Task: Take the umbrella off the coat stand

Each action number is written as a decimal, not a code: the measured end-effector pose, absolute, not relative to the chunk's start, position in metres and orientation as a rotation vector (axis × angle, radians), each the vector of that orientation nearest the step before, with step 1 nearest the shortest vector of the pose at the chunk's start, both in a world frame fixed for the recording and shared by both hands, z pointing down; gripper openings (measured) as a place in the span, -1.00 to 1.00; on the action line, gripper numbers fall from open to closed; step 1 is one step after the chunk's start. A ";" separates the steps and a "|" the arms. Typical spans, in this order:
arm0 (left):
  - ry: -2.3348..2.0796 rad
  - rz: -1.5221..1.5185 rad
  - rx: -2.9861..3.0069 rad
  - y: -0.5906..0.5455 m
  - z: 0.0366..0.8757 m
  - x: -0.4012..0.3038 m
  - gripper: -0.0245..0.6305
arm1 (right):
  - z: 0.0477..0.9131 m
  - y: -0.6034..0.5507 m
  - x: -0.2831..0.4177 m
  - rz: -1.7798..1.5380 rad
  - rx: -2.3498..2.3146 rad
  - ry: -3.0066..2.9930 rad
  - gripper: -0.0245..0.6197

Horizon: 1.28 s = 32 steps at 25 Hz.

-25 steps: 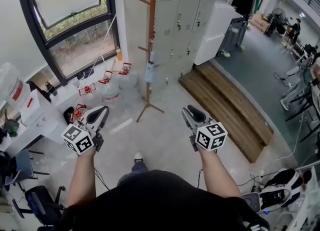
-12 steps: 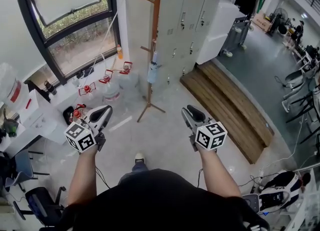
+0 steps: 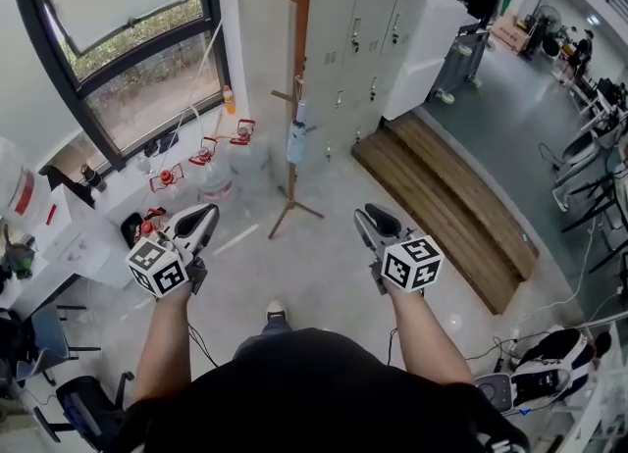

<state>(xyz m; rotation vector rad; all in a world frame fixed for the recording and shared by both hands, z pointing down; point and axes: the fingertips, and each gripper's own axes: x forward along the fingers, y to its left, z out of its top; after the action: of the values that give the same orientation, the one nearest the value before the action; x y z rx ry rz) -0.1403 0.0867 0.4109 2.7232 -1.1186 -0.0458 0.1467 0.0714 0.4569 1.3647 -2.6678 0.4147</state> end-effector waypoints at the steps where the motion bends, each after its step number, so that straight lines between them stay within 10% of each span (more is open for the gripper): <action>1: -1.113 -0.042 2.724 0.083 0.412 -0.141 -0.86 | 0.458 0.068 0.146 0.418 1.367 -2.665 -0.55; 32: -0.974 0.022 2.718 -0.050 0.430 -0.151 -0.86 | 0.474 -0.048 0.117 0.463 1.375 -2.613 -0.55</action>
<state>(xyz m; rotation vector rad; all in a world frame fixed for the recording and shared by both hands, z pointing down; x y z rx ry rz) -0.1508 -0.0500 0.4302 2.7177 -0.9744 0.0224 0.1171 -0.0479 0.4744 1.3755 -2.6127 0.4629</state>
